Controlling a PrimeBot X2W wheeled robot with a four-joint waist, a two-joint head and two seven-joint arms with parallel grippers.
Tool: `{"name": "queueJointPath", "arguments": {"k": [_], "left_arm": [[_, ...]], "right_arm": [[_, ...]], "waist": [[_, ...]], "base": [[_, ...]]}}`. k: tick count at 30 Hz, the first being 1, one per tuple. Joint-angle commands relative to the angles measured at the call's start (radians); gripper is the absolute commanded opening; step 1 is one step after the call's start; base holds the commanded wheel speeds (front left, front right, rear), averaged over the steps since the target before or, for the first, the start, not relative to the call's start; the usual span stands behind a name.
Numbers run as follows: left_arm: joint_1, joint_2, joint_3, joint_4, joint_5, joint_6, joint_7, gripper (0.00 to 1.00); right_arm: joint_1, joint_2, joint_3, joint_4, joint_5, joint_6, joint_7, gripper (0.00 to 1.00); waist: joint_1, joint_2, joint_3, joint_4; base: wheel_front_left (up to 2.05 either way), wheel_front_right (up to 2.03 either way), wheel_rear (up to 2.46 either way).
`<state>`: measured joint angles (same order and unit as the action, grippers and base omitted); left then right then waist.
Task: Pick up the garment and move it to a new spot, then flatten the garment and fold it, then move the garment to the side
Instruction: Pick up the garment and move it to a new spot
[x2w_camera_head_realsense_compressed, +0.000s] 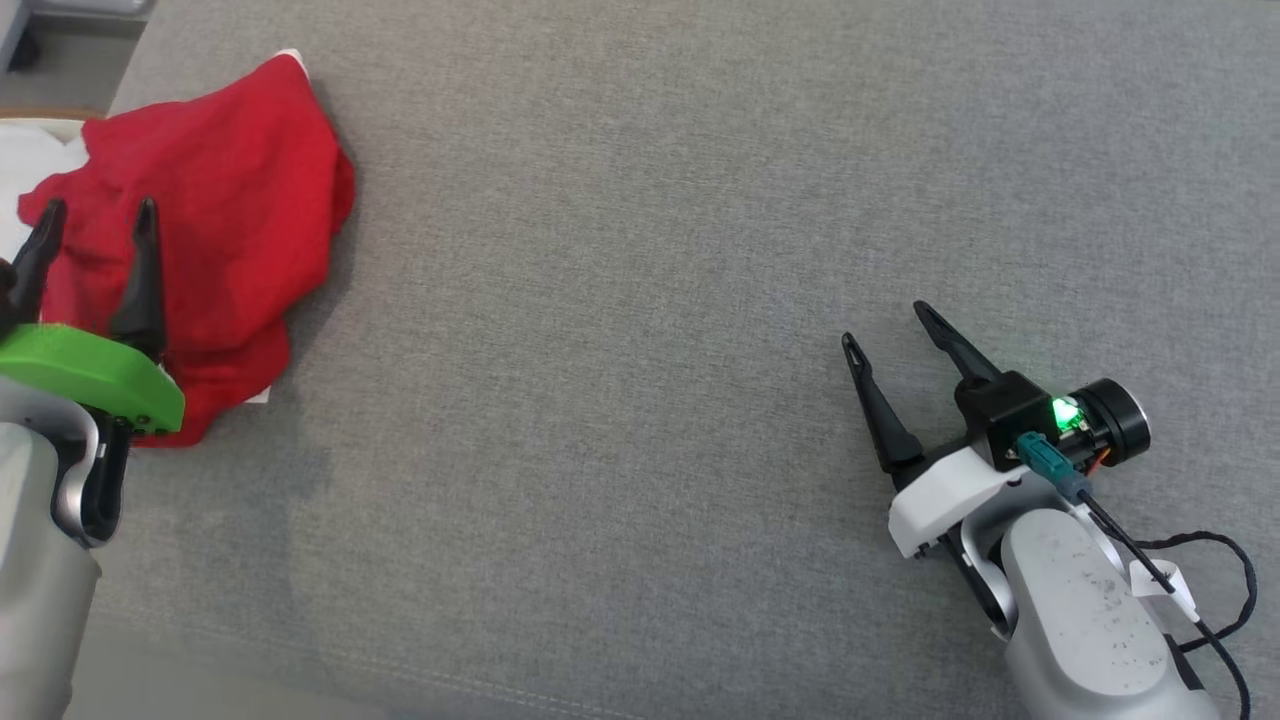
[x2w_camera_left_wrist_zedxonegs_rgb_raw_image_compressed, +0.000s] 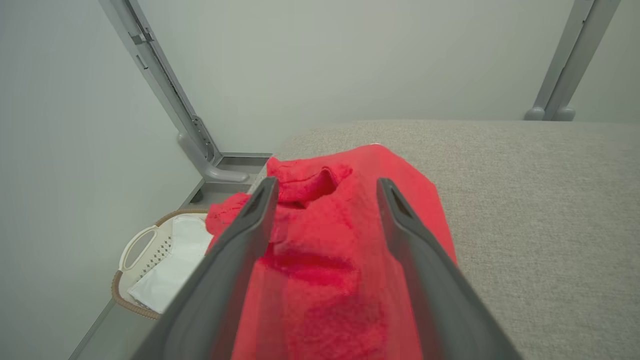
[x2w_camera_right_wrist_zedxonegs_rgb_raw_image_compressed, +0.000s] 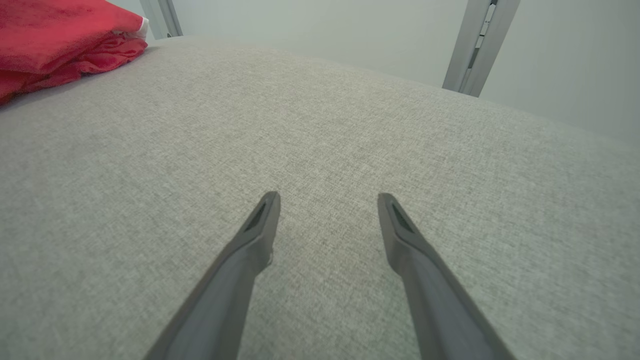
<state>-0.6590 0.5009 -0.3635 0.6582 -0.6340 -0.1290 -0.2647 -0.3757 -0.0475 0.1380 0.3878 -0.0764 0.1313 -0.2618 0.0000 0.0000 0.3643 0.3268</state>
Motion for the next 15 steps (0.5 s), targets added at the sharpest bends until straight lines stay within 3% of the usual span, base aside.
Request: {"name": "queueJointPath", "arguments": {"k": [1,9,10,11,12,15], "left_arm": [[-0.027,0.018,-0.026,0.017,-0.024,-0.003,0.000,1.00],[-0.088,0.025,-0.129,0.211,-0.154,-0.003,0.001,1.00],[-0.093,0.023,-0.138,0.242,-0.169,-0.003,0.000,0.89],[-0.096,0.018,-0.144,0.259,-0.182,-0.003,0.001,0.31],[-0.100,0.016,-0.157,0.277,-0.192,-0.003,0.001,0.00],[-0.109,0.013,-0.176,0.303,-0.219,-0.003,0.001,0.00]], "right_arm": [[-0.014,-0.006,0.002,-0.006,0.003,-0.001,-0.005,1.00],[-0.027,-0.006,0.015,-0.020,-0.002,-0.001,-0.005,1.00],[-0.029,-0.007,0.014,-0.021,-0.003,-0.001,-0.005,1.00],[-0.031,-0.007,0.012,-0.022,-0.003,-0.001,-0.005,1.00],[-0.033,-0.006,0.012,-0.022,-0.003,-0.001,-0.005,1.00],[-0.032,-0.007,0.007,-0.022,-0.001,-0.001,-0.003,1.00]], "waist": [[0.0000,0.0000,0.039,-0.043],[0.0000,0.0000,0.071,-0.097],[0.0000,0.0000,0.074,-0.103],[0.0000,0.0000,0.076,-0.107],[0.0000,0.0000,0.078,-0.111],[0.0000,0.0000,0.076,-0.116]], "base": [[0.00,0.00,0.00],[0.00,0.00,0.00],[0.00,0.00,0.00],[0.00,0.00,0.00],[0.00,0.00,0.00],[0.00,0.00,0.00]]}}
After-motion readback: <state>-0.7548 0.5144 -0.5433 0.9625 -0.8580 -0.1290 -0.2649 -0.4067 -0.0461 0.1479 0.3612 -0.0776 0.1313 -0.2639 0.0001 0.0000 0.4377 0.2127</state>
